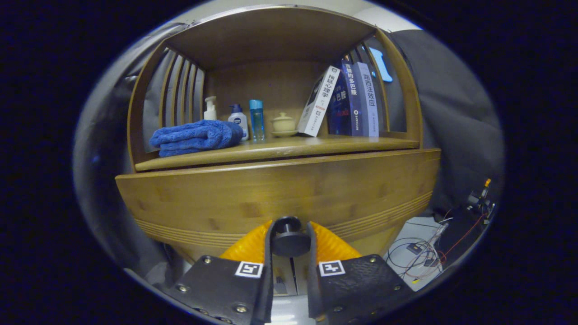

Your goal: Pull open the drawer, take out the items inside it, and place them on the countertop above the cabinet.

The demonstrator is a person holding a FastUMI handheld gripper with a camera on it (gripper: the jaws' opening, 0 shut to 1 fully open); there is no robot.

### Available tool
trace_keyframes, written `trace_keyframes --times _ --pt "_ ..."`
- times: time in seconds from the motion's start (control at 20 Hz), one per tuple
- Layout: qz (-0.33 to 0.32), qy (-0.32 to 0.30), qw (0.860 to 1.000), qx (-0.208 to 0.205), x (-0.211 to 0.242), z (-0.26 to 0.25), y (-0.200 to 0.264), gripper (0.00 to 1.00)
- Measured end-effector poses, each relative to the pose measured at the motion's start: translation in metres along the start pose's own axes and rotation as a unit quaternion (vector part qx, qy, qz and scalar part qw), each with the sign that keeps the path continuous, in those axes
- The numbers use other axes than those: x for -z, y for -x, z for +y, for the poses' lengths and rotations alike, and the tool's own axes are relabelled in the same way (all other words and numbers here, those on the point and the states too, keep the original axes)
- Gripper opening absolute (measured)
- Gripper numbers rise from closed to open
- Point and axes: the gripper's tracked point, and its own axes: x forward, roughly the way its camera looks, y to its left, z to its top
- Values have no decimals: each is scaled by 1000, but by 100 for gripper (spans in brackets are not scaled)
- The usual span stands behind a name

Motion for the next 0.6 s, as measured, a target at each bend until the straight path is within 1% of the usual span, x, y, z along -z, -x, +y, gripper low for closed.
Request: trace_keyframes --times 0.2,0.35,0.6 --pt "4 1 1000 10 9 -8 40 31" --pt "9 -4 1000 6 24 -6 75 31" --pt "14 -13 1000 12 36 -11 114 31"
